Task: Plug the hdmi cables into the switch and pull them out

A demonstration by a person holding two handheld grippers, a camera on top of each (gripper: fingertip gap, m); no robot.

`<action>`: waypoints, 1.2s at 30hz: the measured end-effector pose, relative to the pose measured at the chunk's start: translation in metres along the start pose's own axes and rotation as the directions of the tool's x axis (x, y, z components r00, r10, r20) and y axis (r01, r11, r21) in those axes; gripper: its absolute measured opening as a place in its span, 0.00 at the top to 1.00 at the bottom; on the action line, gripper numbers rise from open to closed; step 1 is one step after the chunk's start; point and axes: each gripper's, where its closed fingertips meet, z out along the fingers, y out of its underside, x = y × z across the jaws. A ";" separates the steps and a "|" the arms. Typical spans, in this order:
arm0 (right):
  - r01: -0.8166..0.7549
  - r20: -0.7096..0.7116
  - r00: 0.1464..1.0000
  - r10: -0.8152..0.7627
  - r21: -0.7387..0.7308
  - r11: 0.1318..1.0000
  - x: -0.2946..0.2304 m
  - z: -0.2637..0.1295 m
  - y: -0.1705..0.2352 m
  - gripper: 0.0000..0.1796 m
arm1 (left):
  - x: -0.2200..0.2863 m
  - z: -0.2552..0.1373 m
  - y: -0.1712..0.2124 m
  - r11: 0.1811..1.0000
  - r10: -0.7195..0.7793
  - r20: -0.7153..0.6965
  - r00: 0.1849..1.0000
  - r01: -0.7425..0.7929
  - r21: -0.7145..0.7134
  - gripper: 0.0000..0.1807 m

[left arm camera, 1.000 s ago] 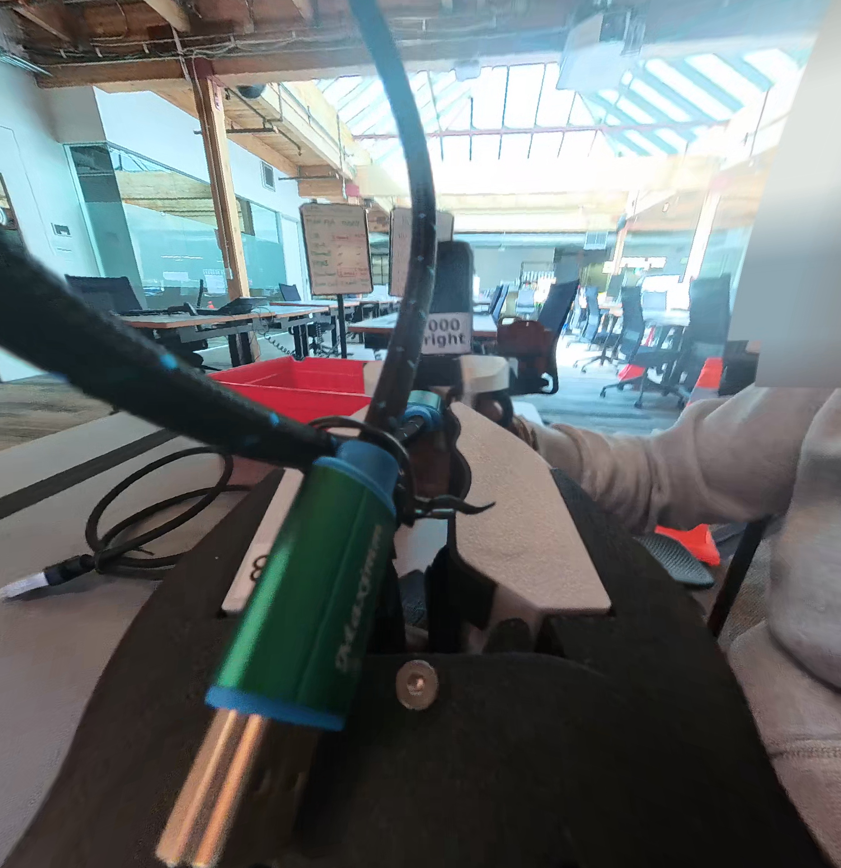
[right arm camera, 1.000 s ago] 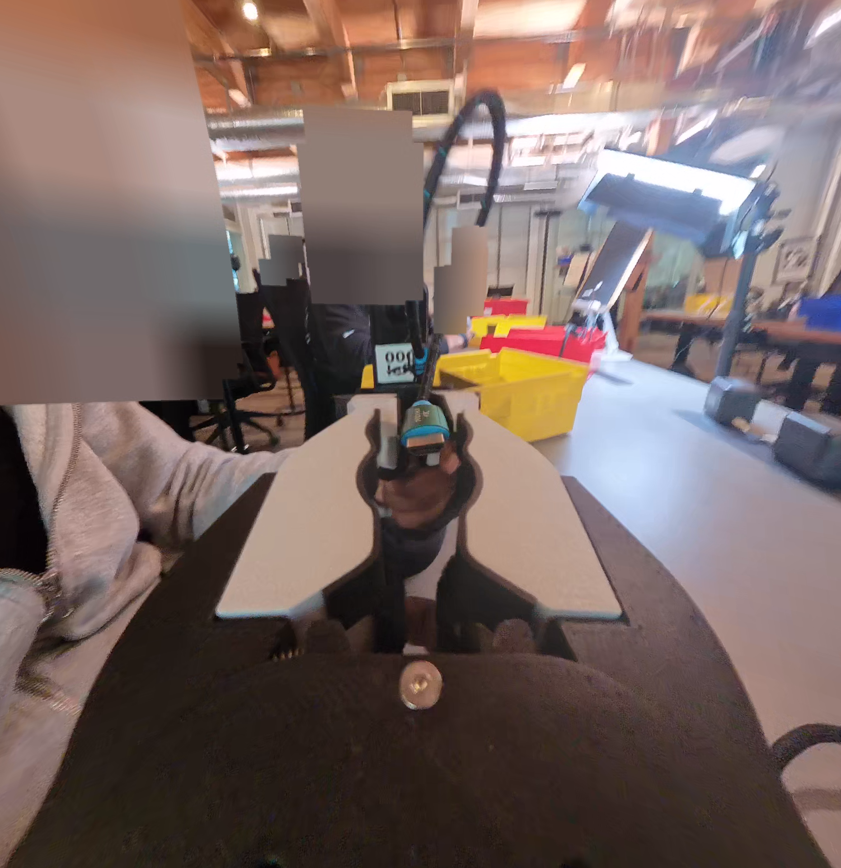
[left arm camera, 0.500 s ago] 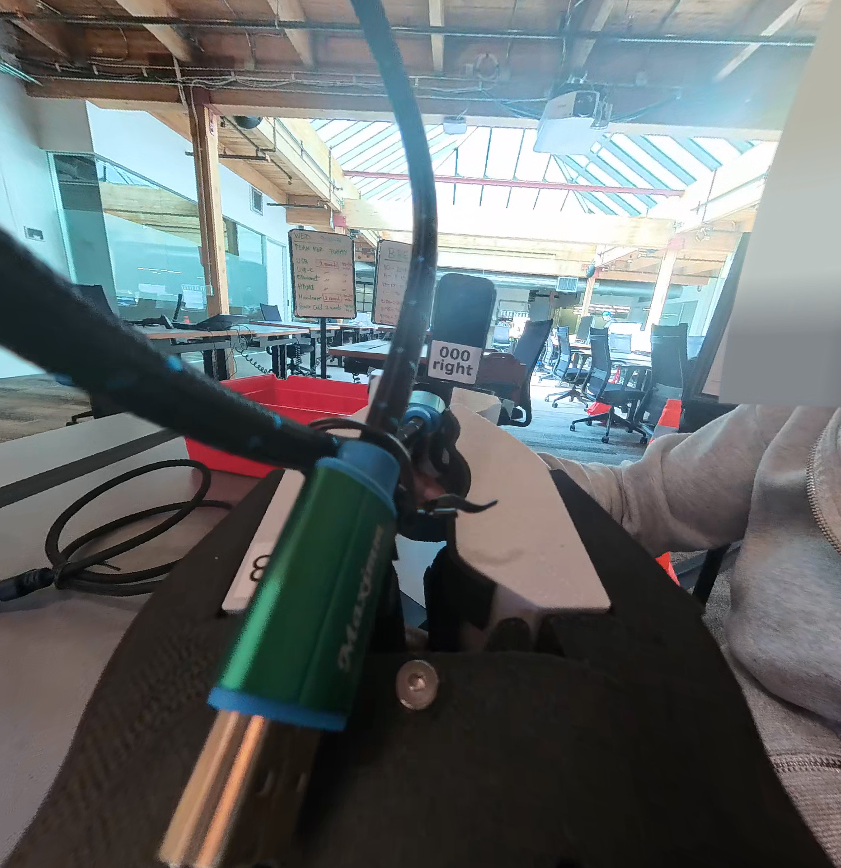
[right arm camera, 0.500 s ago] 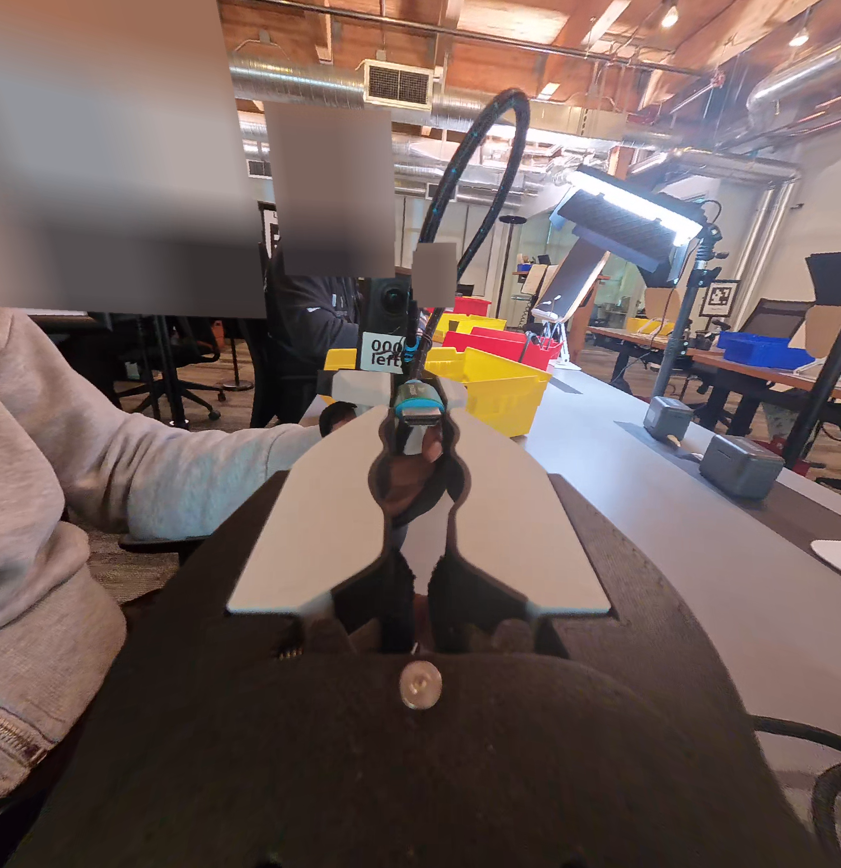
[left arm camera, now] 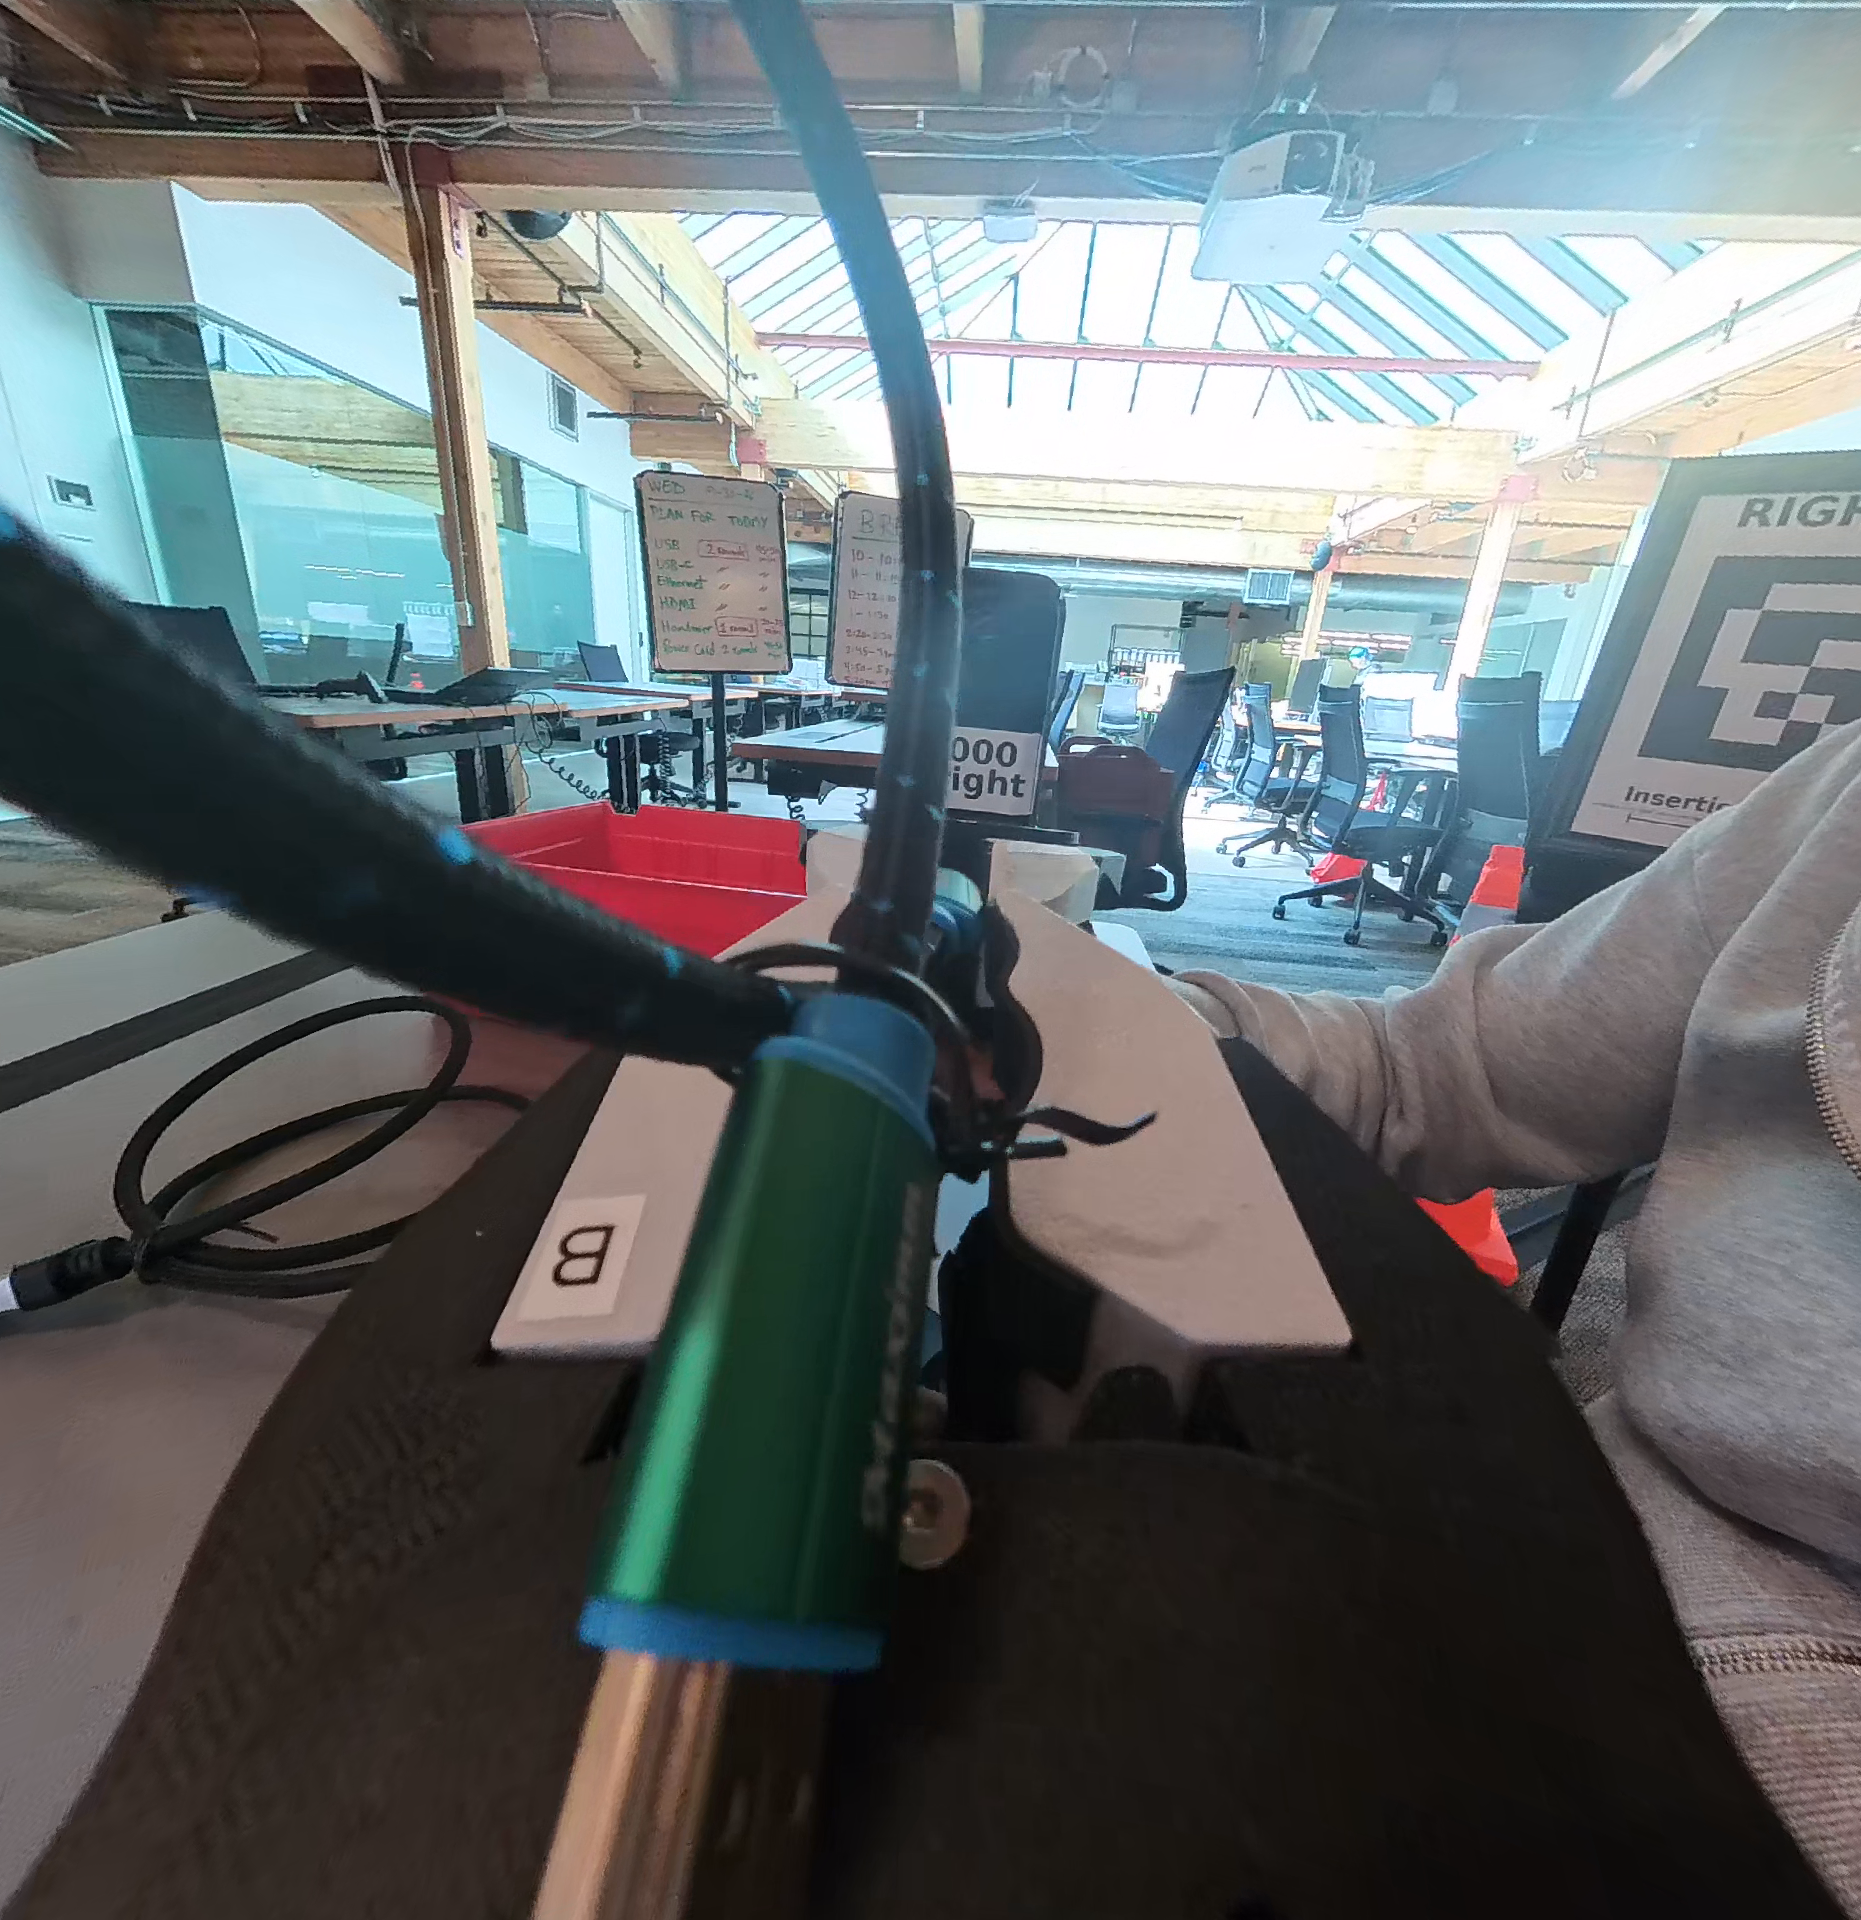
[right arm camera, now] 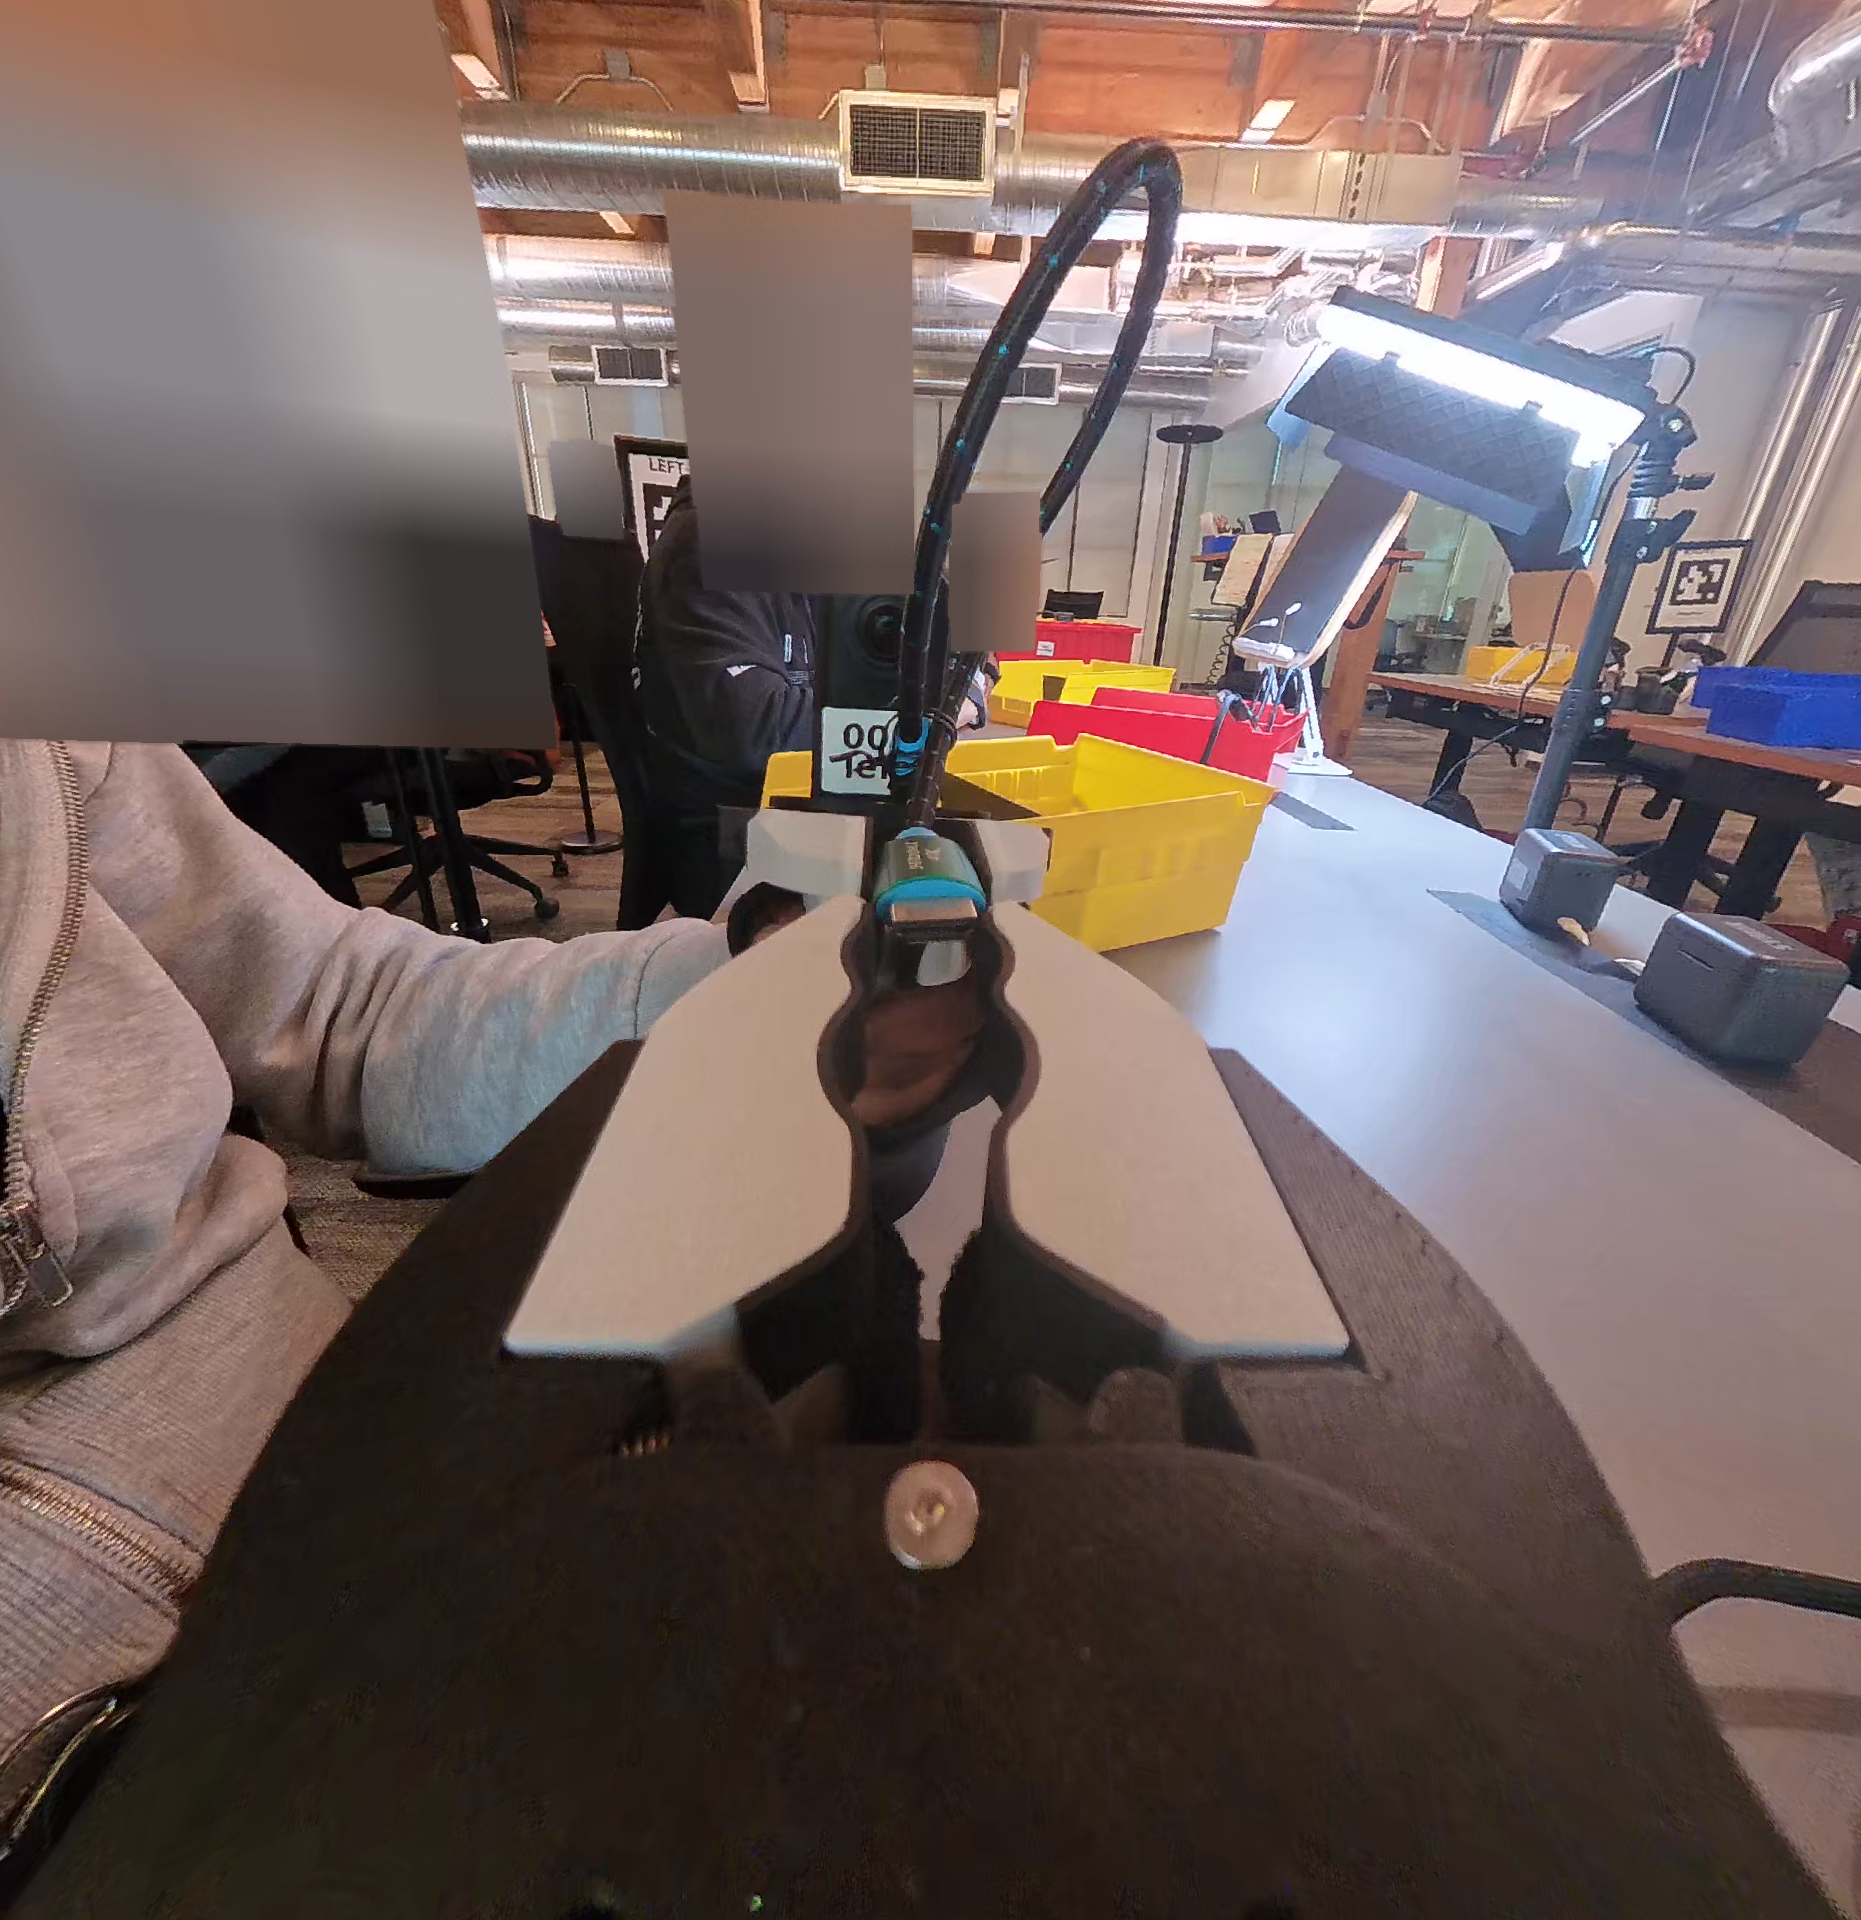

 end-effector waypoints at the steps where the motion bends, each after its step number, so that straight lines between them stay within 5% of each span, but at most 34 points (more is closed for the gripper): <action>1: -0.003 0.002 1.000 0.003 -0.002 1.000 0.000 0.000 0.000 0.90 | 0.000 0.000 0.000 1.000 0.001 0.000 1.000 -0.001 -0.002 0.89; 7: 0.004 -0.003 1.000 -0.004 -0.033 0.999 0.003 -0.002 0.003 0.89 | -0.002 0.001 0.003 1.000 0.013 0.014 1.000 -0.013 -0.022 0.88; 10: 0.077 -0.113 0.990 -0.082 -0.042 0.996 0.017 -0.009 -0.008 0.74 | -0.022 0.000 0.014 0.995 0.051 0.141 0.989 -0.038 -0.096 0.88; 12: 0.141 -0.192 0.969 -0.153 -0.073 0.987 0.027 -0.014 -0.020 0.73 | -0.030 -0.002 0.019 0.990 0.074 0.185 0.980 -0.049 -0.135 0.88; 16: 0.222 -0.146 0.950 -0.276 -0.304 0.926 0.021 0.008 -0.021 0.73 | -0.029 0.002 0.032 0.974 0.112 0.175 0.978 -0.073 -0.213 0.89; 19: 0.180 -0.047 0.974 -0.224 -0.444 0.878 0.014 0.041 -0.004 0.68 | -0.023 0.006 0.041 0.961 0.138 0.137 0.981 -0.100 -0.257 0.88; 23: 0.125 -0.006 0.990 -0.144 -0.470 0.874 0.019 0.074 0.009 0.84 | -0.017 0.007 0.047 0.950 0.152 0.095 0.984 -0.119 -0.287 0.88; 30: 0.225 -0.161 0.931 -0.328 -0.456 0.861 0.040 0.078 -0.001 0.87 | -0.017 0.008 0.048 0.954 0.119 0.094 0.988 -0.087 -0.288 0.88; 36: 0.156 -0.165 0.922 -0.349 -0.667 0.729 0.046 0.077 0.020 0.87 | -0.014 0.010 0.062 0.918 0.200 0.064 0.978 -0.164 -0.362 0.89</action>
